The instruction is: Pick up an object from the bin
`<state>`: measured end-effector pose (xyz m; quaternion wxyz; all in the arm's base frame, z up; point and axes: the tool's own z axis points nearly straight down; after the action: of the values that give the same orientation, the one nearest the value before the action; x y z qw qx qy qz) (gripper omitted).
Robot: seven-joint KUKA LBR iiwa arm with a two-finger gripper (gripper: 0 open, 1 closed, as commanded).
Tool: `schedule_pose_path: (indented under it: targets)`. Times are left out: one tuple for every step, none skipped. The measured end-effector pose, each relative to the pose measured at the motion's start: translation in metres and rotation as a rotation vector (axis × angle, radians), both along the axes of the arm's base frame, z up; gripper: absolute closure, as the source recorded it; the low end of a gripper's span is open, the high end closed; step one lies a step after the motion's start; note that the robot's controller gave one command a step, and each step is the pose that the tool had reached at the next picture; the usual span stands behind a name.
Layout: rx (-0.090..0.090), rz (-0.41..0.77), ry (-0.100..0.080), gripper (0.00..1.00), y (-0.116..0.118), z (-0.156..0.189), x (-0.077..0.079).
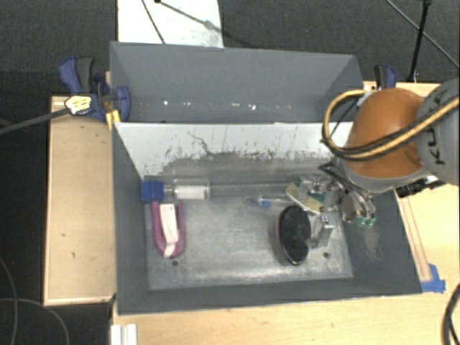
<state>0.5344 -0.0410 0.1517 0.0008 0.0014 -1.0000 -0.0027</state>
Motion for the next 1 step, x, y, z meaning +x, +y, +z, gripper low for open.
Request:
schedule_pose_path:
  targets:
    - [-0.006,-0.020,-0.004,0.00,-0.0043,-0.0773,0.0380]
